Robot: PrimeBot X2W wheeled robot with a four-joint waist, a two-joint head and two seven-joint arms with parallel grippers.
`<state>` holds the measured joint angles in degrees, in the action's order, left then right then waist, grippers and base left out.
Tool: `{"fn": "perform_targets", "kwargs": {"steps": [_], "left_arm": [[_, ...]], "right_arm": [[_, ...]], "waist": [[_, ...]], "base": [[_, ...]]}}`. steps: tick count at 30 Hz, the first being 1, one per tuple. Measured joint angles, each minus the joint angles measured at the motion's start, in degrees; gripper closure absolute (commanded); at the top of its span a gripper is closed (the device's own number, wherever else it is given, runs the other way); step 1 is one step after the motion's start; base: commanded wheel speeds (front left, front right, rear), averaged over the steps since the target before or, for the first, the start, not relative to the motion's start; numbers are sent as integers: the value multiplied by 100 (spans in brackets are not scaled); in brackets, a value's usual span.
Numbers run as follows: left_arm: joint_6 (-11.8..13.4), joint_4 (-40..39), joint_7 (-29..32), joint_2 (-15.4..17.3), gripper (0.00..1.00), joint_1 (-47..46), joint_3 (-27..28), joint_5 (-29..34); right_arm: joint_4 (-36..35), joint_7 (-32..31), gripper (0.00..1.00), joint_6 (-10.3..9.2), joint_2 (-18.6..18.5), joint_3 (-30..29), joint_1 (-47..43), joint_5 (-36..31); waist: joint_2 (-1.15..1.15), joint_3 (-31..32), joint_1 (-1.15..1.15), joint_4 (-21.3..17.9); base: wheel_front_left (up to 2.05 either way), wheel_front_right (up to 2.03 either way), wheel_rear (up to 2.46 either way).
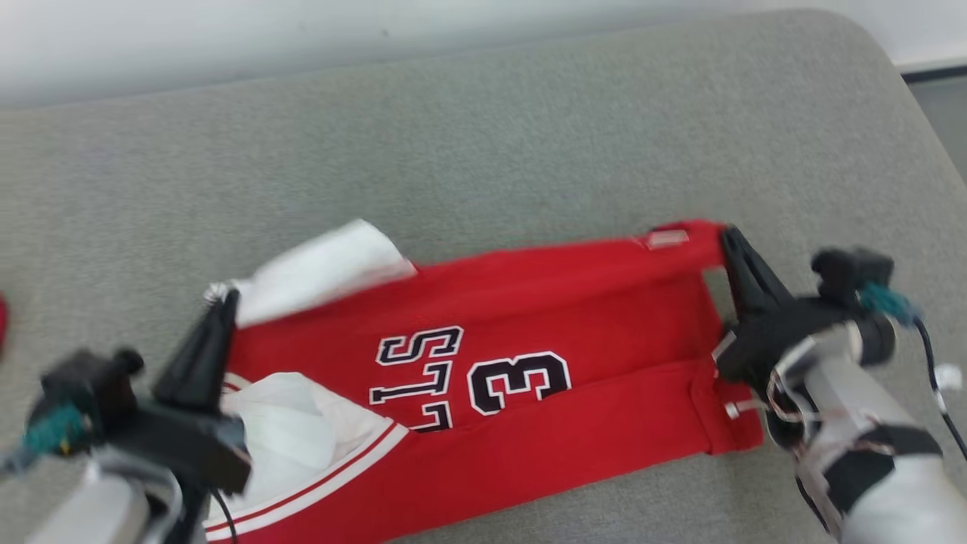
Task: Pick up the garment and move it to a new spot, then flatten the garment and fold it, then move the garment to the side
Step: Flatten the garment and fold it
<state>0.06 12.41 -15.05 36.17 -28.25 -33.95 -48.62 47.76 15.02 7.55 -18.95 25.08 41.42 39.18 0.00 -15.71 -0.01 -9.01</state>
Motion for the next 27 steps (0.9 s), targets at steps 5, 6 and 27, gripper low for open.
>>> {"fn": "perform_targets", "kwargs": {"steps": [5,6,27], "left_arm": [[274,-881,0,-193,100,1048,300,138],[349,-1101,0,-283,100,1358,442,203],[345,-588,1,-1348,0,2782,879,608]], "right_arm": [[-591,9,100,0,-145,-382,-843,5],[-789,10,100,0,-161,-549,-1098,5],[-1719,-248,0,0,29,-1636,-2780,-360]], "waist": [[0,211,0,201],[0,284,0,277],[0,792,0,596]], "base": [[0,0,0],[0,0,0],[0,0,0]]}}
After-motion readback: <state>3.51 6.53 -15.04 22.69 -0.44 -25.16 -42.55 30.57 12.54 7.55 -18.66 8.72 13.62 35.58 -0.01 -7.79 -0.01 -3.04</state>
